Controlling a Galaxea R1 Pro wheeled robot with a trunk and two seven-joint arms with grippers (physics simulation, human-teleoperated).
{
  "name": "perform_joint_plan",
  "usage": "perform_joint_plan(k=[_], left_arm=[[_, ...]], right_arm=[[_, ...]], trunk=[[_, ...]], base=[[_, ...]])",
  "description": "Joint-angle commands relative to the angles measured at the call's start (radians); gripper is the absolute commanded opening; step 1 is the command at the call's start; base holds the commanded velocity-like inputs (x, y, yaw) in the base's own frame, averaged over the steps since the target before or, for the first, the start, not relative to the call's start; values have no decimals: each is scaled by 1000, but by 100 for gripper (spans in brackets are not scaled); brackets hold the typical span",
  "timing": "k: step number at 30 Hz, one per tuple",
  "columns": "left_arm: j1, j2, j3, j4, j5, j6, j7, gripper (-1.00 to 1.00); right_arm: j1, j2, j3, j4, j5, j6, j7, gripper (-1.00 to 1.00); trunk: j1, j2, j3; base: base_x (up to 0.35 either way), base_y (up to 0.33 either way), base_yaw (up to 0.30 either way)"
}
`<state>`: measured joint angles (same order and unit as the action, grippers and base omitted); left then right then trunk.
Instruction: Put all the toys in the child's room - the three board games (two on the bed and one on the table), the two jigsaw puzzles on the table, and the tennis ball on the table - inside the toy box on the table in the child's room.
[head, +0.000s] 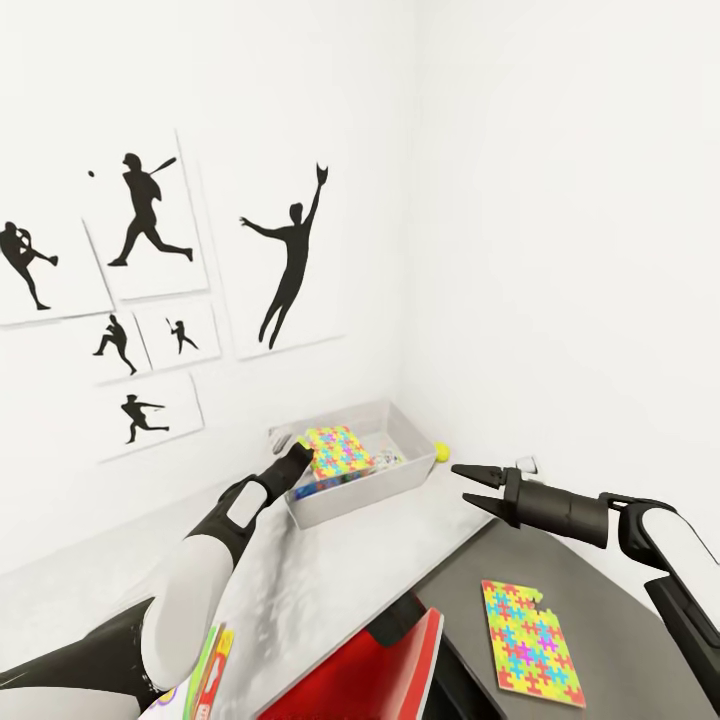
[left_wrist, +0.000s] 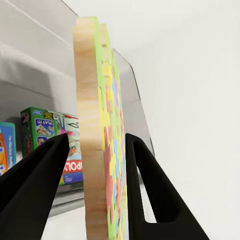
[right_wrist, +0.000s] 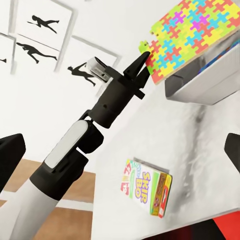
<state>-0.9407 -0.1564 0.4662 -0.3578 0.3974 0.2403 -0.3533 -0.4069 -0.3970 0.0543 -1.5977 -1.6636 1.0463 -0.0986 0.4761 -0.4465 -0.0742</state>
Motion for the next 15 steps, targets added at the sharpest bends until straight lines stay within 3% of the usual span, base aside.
perform_joint_plan(k=[1, 6, 15], left_arm=[[-1, -1, 6, -1, 8, 4, -2, -100], [-1, -3, 6, -1, 8, -37, -3, -100], [-1, -5, 6, -1, 0, -48, -3, -100]], right_arm=[[-1, -1, 1, -1, -10, 1, -10, 100], [-1, -1, 1, -1, -10, 1, -10, 100], [-1, 0, 1, -1, -10, 1, -10, 100]], trunk=[[1, -2, -4], [1, -2, -11], [1, -2, -25]], base=[[0, 0, 0], [0, 0, 0], [0, 0, 0]])
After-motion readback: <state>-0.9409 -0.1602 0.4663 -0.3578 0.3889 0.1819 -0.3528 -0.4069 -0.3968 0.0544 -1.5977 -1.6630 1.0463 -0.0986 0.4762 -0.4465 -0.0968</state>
